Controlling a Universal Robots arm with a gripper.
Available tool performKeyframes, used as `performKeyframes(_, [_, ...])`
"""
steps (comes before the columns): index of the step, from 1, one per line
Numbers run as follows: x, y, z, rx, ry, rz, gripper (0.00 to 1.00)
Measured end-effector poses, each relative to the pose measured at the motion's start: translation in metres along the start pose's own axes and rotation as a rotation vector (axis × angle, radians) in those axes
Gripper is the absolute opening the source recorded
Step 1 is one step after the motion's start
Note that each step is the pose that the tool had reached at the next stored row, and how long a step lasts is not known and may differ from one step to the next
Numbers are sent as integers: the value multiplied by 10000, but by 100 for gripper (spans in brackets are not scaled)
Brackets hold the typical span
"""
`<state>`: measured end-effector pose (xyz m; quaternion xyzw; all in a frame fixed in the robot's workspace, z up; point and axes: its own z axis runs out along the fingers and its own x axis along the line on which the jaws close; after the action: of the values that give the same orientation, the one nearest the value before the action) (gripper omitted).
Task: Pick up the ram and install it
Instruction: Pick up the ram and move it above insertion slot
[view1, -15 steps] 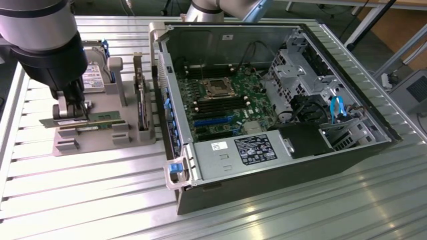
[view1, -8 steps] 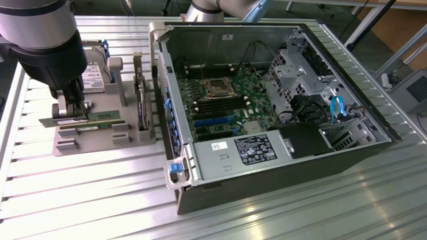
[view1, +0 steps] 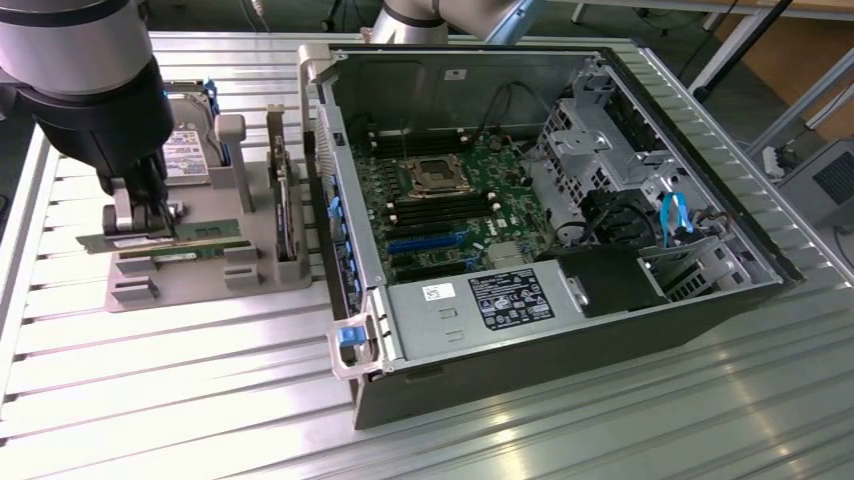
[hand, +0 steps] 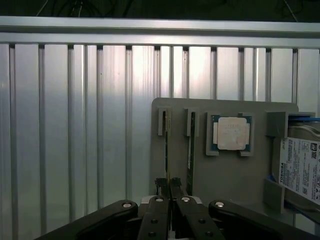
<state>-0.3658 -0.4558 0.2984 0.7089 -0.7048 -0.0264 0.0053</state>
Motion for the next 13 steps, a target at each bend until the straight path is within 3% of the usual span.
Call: performKeyframes(13, [-1,2,-35,0,1,0,12])
